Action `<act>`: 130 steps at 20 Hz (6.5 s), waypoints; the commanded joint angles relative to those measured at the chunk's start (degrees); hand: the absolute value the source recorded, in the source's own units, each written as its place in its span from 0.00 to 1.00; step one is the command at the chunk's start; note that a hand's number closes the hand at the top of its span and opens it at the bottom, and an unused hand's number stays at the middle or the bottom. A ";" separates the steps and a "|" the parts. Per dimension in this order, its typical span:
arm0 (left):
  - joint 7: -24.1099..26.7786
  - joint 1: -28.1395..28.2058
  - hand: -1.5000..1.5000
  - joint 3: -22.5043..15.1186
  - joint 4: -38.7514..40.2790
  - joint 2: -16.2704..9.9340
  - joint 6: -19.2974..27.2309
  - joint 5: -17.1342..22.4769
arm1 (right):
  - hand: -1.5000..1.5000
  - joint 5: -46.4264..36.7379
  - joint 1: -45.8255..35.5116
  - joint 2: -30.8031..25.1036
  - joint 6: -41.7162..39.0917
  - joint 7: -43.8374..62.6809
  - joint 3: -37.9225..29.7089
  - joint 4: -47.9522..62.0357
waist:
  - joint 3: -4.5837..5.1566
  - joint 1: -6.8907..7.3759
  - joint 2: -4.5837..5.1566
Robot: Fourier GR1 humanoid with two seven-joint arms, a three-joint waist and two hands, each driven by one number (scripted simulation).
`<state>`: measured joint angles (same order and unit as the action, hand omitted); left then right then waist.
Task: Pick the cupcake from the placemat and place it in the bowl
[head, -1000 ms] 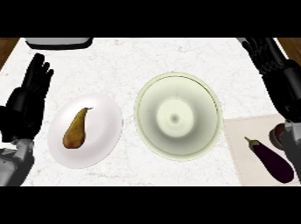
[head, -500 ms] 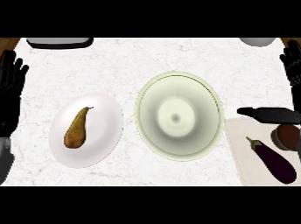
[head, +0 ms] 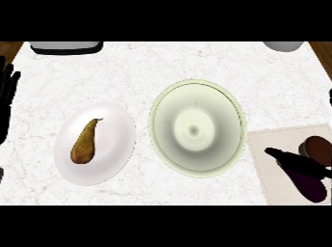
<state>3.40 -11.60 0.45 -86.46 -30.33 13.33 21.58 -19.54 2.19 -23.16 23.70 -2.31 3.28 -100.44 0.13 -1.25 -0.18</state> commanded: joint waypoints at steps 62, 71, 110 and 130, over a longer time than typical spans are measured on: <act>-1.21 -3.45 0.50 12.52 4.50 8.75 -12.58 -9.18 | 0.00 -24.09 -0.03 -2.83 -38.68 13.45 -10.30 19.84 | -0.14 1.17 0.22; -3.97 -2.52 0.50 12.30 -0.32 10.34 -11.96 -11.58 | 0.00 -25.02 -3.62 -3.09 -40.29 11.31 -13.77 26.89 | -0.14 1.25 0.17; -2.54 -8.63 0.50 7.67 1.97 15.45 -12.53 -14.31 | 1.00 -32.04 -42.16 -26.36 -33.49 -50.81 -9.01 59.81 | -0.59 8.78 2.86; -3.01 -7.31 0.50 9.30 3.14 14.19 -11.62 -15.03 | 1.00 -12.46 -61.25 -25.05 -61.15 -63.07 -4.17 67.44 | -0.10 4.66 0.84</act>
<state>0.32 -18.69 9.75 -83.78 -16.19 1.15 7.10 -34.23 -55.67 -48.55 -20.63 -55.92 -2.95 -34.20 -0.05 4.37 0.83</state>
